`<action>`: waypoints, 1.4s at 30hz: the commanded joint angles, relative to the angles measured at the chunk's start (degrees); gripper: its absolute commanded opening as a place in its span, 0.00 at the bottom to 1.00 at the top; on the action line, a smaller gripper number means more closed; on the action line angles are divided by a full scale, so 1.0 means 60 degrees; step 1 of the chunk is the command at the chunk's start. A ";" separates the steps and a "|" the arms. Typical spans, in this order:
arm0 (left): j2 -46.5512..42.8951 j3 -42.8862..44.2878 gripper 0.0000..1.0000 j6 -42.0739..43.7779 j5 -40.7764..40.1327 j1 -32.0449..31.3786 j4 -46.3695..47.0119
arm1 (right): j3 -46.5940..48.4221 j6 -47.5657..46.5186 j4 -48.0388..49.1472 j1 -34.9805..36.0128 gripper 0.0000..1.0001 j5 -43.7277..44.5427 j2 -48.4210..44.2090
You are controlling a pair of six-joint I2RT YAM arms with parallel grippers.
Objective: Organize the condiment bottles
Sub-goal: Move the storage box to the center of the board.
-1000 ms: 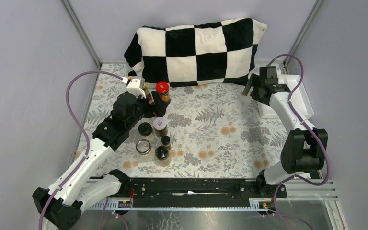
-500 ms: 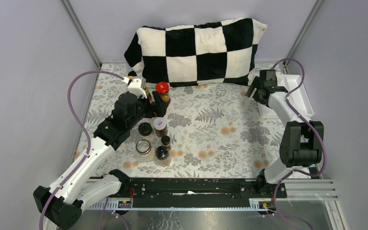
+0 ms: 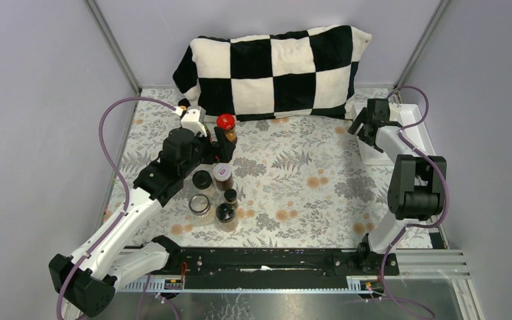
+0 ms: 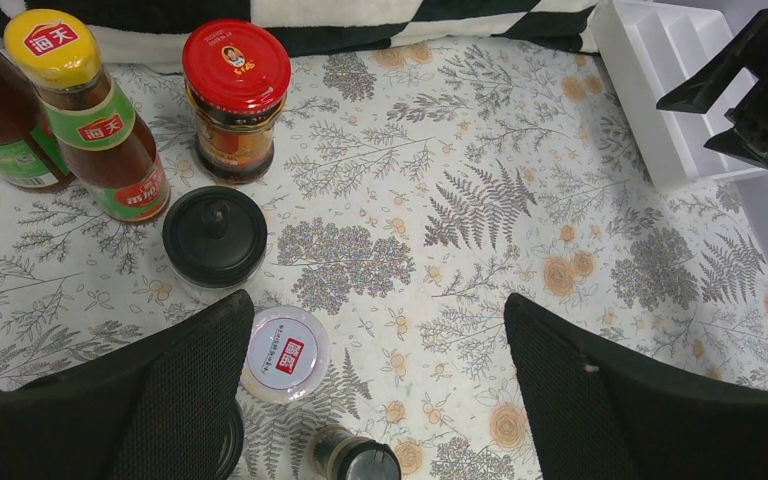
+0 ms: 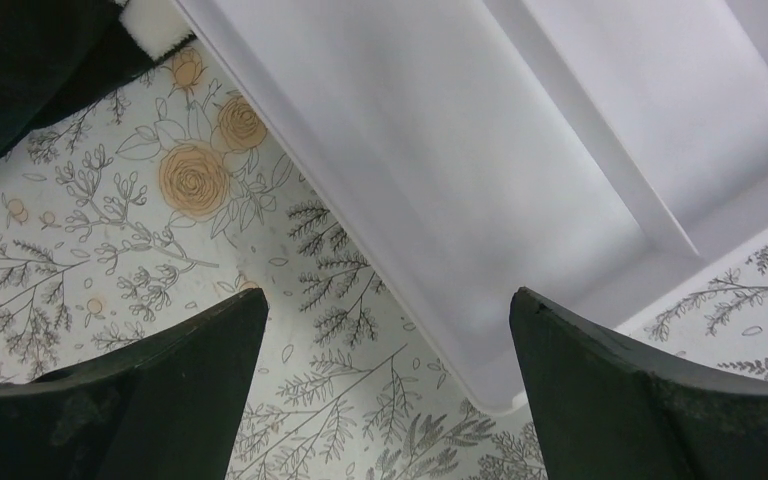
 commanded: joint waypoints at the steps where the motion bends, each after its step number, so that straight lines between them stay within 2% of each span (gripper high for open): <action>1: -0.0097 0.0032 0.99 0.0120 -0.0001 0.0060 -0.0123 | 0.0120 0.0254 0.0549 -0.0119 0.99 -0.0197 0.0365; 11: -0.0096 0.0000 0.99 0.0054 0.0072 0.0060 -0.0019 | 0.0208 0.0306 0.0647 -0.0191 0.98 0.0064 0.0717; 20: -0.0152 0.0066 0.99 0.0112 -0.0019 0.0060 -0.0137 | 0.1009 0.0473 0.0529 -0.0239 0.77 -0.0305 0.1978; 22: -0.0155 0.0101 0.99 0.0127 -0.0027 0.0060 -0.0153 | 0.0894 0.0476 0.0548 -0.0239 0.69 -0.0294 0.2025; 23: -0.0158 0.0103 0.99 0.0127 -0.0034 0.0060 -0.0151 | 0.0779 0.0509 0.0604 -0.0239 0.60 -0.0268 0.1985; 24: -0.0155 0.0100 0.99 0.0127 -0.0041 0.0060 -0.0137 | 0.0636 0.0548 0.0651 -0.0239 0.56 -0.0255 0.1916; 28: -0.0156 0.0071 0.99 0.0098 0.0014 0.0060 -0.0118 | -0.0068 0.0673 0.0892 -0.0239 0.21 -0.0155 0.1606; 31: -0.0194 0.0074 0.99 0.0084 0.0035 0.0060 -0.0154 | -0.0478 0.0809 0.0961 -0.0239 0.00 -0.0070 0.1368; 35: -0.0227 0.0152 0.99 0.0069 0.0030 0.0060 -0.0250 | -0.1060 0.0917 0.1007 -0.0239 0.00 0.0230 0.0681; 42: -0.0368 0.0177 0.99 -0.0038 0.0109 0.0060 -0.0346 | -0.2374 0.0803 0.0999 -0.0224 0.00 0.0844 -0.1630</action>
